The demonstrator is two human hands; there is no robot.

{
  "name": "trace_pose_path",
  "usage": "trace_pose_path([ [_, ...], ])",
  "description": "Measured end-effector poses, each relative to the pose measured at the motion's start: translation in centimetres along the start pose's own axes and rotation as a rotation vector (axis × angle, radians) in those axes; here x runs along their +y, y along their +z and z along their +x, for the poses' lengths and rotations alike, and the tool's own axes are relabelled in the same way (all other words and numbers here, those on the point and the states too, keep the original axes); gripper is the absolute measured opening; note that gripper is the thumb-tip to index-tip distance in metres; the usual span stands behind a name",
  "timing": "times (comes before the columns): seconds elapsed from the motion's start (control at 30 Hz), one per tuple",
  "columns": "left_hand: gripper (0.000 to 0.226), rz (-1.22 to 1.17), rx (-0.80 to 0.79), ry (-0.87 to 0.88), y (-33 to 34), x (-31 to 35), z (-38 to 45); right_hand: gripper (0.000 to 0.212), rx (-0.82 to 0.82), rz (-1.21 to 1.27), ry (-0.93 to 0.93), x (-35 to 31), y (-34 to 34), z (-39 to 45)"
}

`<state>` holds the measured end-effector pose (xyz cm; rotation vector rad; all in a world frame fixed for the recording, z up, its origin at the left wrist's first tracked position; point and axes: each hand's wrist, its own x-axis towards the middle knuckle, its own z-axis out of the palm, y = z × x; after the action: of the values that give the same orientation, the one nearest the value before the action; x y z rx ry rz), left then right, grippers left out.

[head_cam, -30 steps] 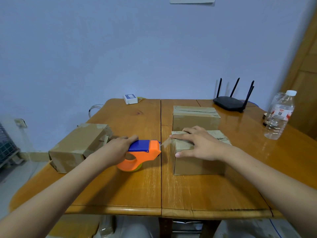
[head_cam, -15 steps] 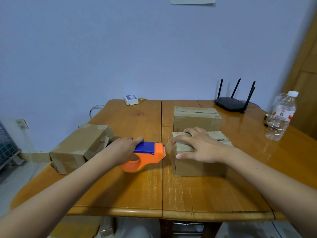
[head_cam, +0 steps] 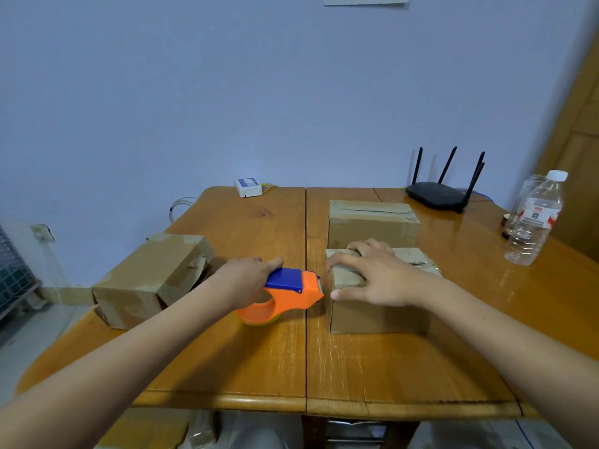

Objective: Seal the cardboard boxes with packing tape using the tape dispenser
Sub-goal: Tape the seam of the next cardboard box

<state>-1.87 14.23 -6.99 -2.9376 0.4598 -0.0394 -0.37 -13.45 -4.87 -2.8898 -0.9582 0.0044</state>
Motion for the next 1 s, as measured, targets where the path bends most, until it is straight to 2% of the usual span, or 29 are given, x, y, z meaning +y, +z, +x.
trace_pose_path([
  [0.3,0.046,0.001,-0.042,0.028,-1.0,1.1,0.5,0.052,-0.006,-0.016,0.004,0.1,0.3,0.5],
  [0.5,0.055,0.018,-0.174,0.002,-2.9,1.8,1.4,0.056,0.01,-0.093,0.015,0.1,0.9,0.7],
  [0.77,0.051,0.198,-0.354,-0.013,-3.0,2.6,2.1,0.061,0.015,-0.127,0.022,-0.3,0.7,0.1],
  [0.9,0.036,0.109,-0.362,-0.185,-4.1,-0.7,1.8,0.073,0.052,0.031,-0.001,-0.3,0.1,-0.5],
  [1.0,0.035,-0.182,-0.364,-0.32,-4.8,-3.5,0.8,0.064,0.104,0.338,0.087,0.2,-0.4,-0.3],
])
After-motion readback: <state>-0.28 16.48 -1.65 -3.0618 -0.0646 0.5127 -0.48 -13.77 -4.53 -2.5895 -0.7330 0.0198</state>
